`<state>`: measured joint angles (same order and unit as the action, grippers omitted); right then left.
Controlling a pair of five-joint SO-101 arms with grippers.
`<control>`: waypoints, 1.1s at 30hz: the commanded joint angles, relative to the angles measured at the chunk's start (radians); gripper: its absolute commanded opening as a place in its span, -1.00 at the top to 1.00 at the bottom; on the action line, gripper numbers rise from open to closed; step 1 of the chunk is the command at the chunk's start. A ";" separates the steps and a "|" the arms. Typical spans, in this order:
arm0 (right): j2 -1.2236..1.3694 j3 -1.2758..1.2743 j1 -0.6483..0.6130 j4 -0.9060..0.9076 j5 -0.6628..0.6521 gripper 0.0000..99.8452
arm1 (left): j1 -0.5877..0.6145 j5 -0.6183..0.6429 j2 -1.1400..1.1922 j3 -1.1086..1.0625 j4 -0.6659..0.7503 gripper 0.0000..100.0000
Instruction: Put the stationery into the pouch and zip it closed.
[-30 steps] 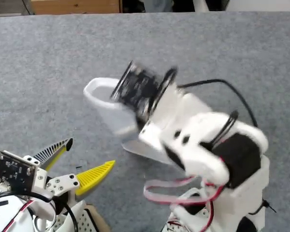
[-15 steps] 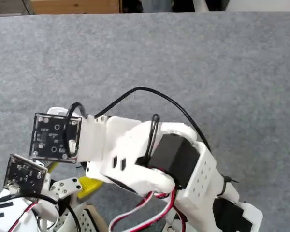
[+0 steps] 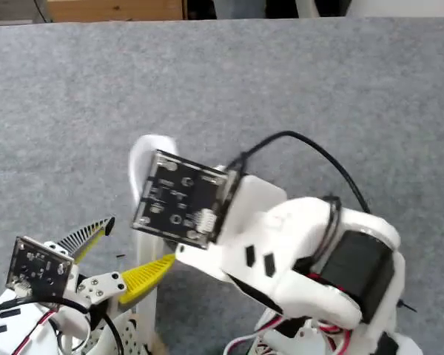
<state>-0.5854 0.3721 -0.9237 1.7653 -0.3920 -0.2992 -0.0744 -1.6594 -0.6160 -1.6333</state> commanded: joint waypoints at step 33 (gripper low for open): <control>-0.079 -0.185 -0.034 0.002 0.000 0.98 | -0.018 -0.034 0.008 0.082 0.170 0.57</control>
<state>-0.6498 0.1864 -0.9191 1.7637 -0.3905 -0.3007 -0.0990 -1.6594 -0.5209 -1.5029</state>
